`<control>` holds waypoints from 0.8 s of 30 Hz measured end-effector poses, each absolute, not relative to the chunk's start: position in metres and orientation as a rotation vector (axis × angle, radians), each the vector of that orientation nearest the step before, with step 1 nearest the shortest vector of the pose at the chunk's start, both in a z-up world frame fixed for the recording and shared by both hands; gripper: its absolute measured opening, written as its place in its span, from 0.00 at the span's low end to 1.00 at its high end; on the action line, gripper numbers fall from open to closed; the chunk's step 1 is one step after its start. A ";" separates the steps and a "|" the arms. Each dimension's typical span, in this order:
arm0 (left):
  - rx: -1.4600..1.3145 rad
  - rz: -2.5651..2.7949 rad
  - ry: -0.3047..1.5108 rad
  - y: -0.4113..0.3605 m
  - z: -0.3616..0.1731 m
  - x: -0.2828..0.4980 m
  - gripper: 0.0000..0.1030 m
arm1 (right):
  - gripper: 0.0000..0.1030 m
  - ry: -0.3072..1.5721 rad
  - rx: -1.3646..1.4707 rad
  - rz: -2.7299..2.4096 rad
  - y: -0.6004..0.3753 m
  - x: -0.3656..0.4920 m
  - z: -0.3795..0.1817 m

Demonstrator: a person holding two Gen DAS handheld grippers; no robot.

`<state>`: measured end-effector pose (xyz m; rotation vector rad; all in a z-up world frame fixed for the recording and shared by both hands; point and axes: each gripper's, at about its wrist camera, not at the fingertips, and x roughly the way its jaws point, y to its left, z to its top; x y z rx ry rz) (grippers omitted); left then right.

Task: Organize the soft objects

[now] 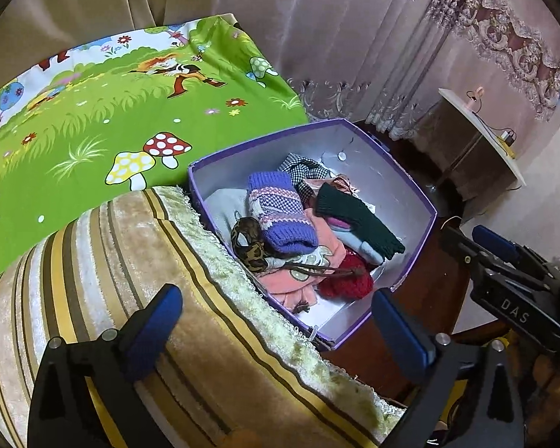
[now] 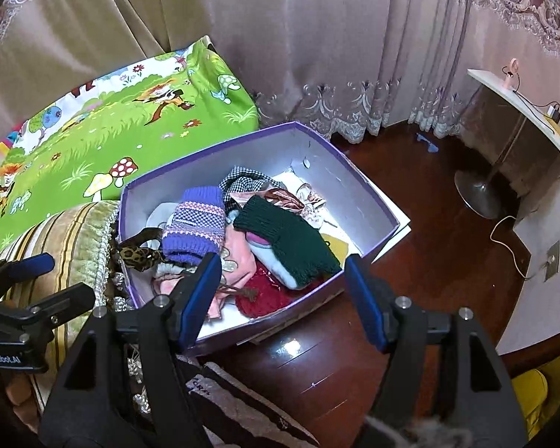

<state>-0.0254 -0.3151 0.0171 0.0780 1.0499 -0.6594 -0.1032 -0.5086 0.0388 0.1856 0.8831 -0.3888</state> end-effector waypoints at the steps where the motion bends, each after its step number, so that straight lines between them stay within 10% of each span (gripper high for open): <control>1: 0.087 -0.655 1.047 -0.316 0.016 -0.026 0.99 | 0.69 0.886 0.184 -0.386 -0.508 -0.102 0.038; 24: 0.088 -0.653 1.047 -0.317 0.015 -0.025 0.99 | 0.70 0.911 0.189 -0.363 -0.504 -0.101 0.031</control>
